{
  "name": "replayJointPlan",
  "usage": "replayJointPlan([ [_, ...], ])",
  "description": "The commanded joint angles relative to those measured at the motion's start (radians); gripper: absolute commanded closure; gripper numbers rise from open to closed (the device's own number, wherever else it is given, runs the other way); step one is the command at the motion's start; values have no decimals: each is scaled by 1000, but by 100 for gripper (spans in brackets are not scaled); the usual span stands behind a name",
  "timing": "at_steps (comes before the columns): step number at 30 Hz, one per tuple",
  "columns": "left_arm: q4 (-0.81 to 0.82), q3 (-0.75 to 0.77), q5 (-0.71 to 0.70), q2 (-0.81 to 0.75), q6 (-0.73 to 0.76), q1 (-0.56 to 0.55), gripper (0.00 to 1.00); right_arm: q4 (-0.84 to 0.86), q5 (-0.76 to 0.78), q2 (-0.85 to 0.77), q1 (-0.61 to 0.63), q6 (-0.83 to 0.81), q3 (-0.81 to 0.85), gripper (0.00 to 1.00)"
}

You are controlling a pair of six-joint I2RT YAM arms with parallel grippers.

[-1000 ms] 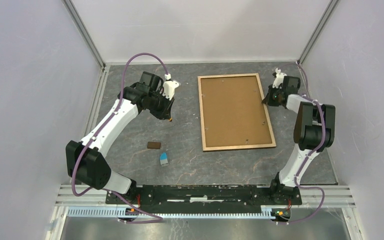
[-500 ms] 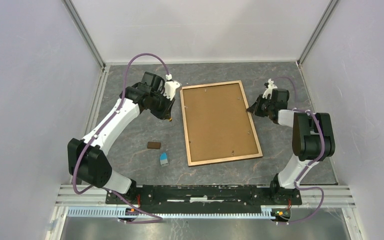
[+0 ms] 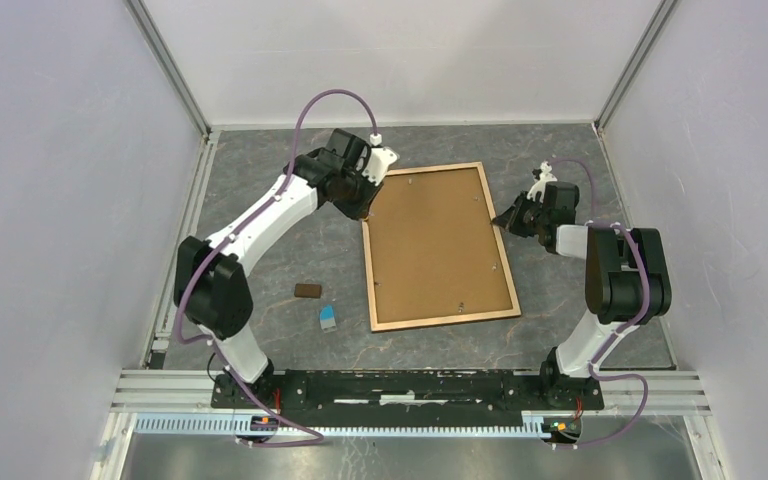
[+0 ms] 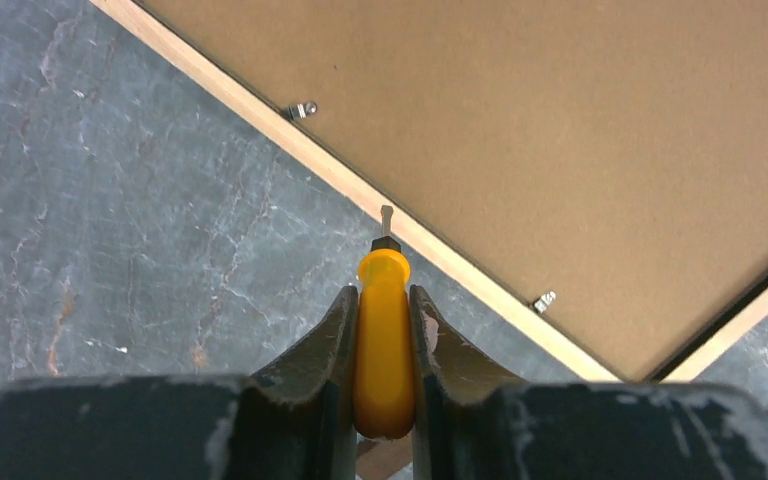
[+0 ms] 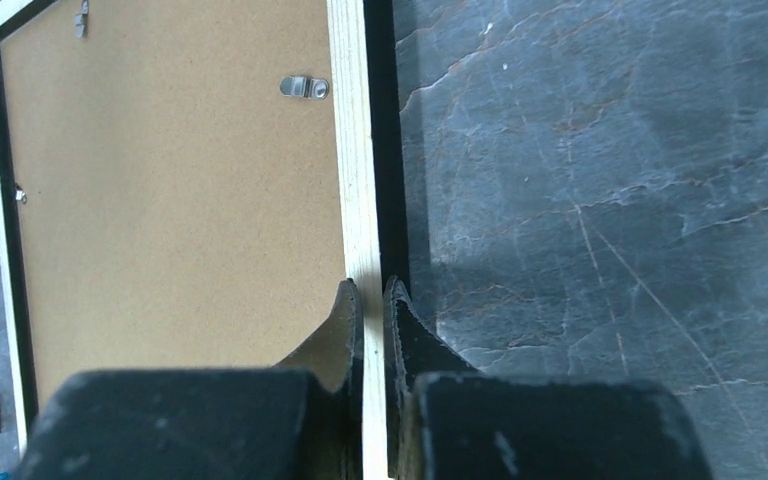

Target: Take the photo out of the frame

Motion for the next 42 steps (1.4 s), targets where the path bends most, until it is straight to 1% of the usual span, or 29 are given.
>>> replayJointPlan([
  [1,55,87,-43,51,32,-5,98,-149,-44,25,20,18,-54,100],
  [7,55,131,-70,118,28,-13,98,-149,-52,36,18,14,-50,100],
  [16,73,145,-124,172,46,-12,98,-148,-64,52,18,11,-44,100],
  [21,85,164,-125,200,39,-12,98,-155,-65,62,19,3,-42,100],
  [30,90,189,-130,236,46,-13,98,-156,-68,68,19,0,-41,100],
  [34,99,190,-183,245,56,-13,98,-162,-68,76,18,-4,-35,100],
  [42,110,197,-206,269,70,-12,98,-166,-73,86,18,-8,-31,100],
])
